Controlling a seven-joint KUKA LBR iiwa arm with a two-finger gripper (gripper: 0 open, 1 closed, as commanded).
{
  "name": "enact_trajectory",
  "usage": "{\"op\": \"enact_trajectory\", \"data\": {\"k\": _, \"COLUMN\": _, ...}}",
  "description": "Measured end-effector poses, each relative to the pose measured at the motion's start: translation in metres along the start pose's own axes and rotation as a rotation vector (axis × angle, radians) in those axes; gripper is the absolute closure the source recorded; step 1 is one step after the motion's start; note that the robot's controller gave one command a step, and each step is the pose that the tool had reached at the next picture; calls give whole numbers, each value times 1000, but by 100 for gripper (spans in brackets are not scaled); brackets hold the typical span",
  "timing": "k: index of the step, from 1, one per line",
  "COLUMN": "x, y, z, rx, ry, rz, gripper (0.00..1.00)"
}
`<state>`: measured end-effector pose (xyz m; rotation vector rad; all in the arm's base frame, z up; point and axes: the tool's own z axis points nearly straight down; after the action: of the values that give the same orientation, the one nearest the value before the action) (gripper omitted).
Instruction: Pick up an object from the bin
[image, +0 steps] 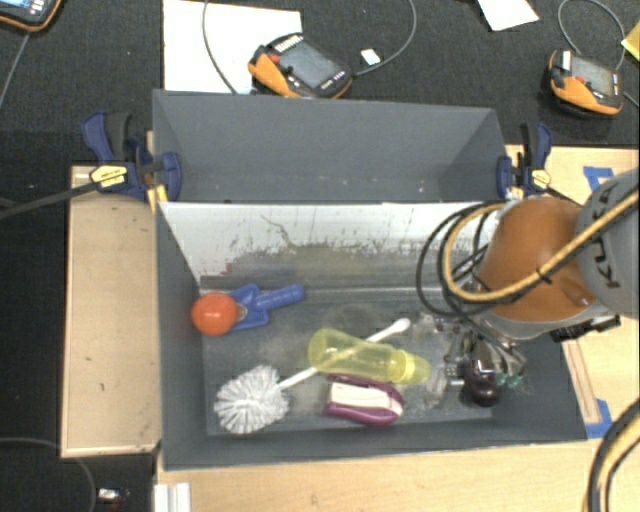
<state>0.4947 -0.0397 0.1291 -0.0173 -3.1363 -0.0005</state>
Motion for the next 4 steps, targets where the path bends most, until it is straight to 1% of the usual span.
{"op": "enact_trajectory", "data": {"k": 1, "x": -2, "y": 0, "z": -3, "rx": 1, "ry": -7, "rz": -3, "gripper": 0}}
{"op": "enact_trajectory", "data": {"k": 2, "x": -51, "y": 60, "z": 56, "rx": 1, "ry": -8, "rz": -199, "gripper": 0}}
{"op": "enact_trajectory", "data": {"k": 3, "x": -47, "y": 76, "z": 2, "rx": 4, "ry": -15, "rz": -446, "gripper": 0}}
{"op": "enact_trajectory", "data": {"k": 4, "x": -65, "y": 105, "z": 29, "rx": 0, "ry": -14, "rz": -327, "gripper": 0}}
